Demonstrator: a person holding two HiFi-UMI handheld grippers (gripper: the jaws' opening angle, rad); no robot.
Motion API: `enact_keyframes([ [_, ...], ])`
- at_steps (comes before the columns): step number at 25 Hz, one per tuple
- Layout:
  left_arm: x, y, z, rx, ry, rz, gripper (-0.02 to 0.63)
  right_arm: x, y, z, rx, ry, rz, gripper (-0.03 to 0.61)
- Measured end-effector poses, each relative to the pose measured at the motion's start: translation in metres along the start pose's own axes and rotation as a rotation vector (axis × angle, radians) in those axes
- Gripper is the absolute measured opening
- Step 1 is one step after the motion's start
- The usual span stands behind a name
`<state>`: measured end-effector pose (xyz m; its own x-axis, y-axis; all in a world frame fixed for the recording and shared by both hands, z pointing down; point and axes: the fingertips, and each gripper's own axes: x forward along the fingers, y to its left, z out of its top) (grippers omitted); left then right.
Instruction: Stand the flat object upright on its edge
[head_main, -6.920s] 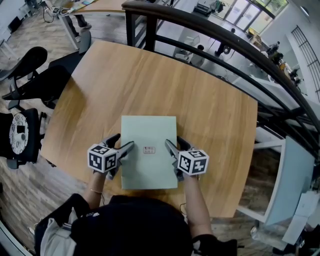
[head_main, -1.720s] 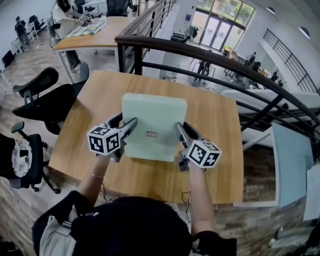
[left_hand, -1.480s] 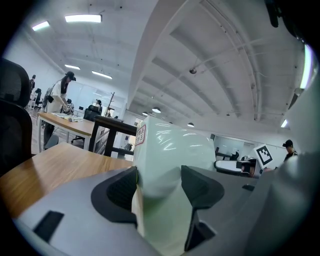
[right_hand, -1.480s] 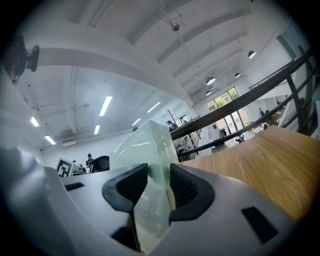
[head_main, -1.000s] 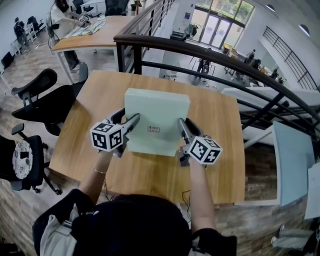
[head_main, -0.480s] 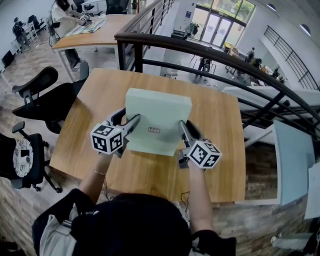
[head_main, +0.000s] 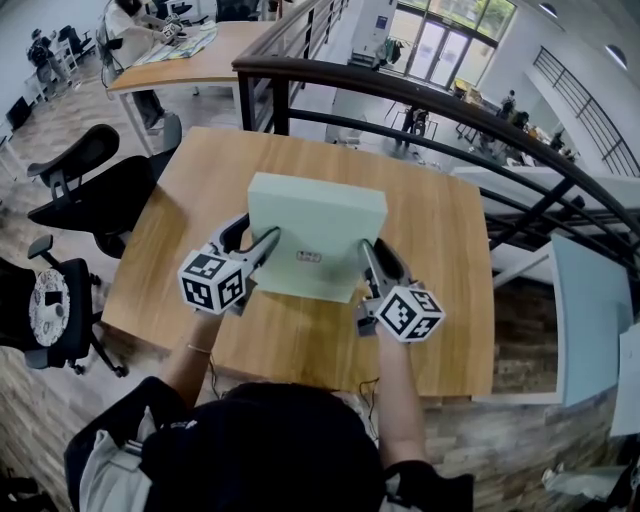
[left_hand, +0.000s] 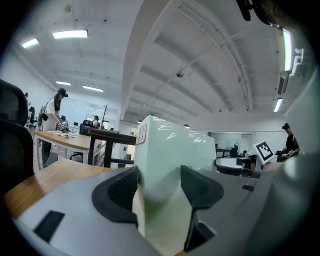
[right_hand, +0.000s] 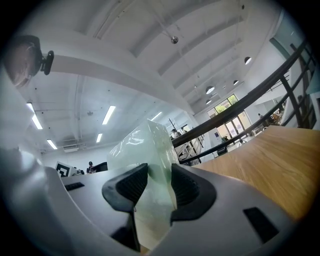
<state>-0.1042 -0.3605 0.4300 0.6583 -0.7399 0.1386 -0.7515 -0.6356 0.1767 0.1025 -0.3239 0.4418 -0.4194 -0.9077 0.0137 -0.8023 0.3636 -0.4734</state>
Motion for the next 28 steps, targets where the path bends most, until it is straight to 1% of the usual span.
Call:
enact_keyframes([
  [7,-0.015,-0.011,-0.003,0.028,-0.017,0.002,0.278,-0.015,0.008,-0.005,-0.012,-0.026,0.014,0.144],
  [12,-0.026,-0.018,-0.007,0.048,-0.019,0.002,0.278,-0.026,0.014,-0.009,-0.023,-0.021,0.028,0.144],
  [24,-0.041,-0.027,-0.014,0.075,-0.011,0.000,0.278,-0.041,0.020,-0.018,-0.025,-0.042,0.018,0.146],
  [28,-0.044,-0.028,-0.016,0.080,-0.016,-0.002,0.279,-0.045,0.022,-0.022,-0.023,-0.068,0.010,0.146],
])
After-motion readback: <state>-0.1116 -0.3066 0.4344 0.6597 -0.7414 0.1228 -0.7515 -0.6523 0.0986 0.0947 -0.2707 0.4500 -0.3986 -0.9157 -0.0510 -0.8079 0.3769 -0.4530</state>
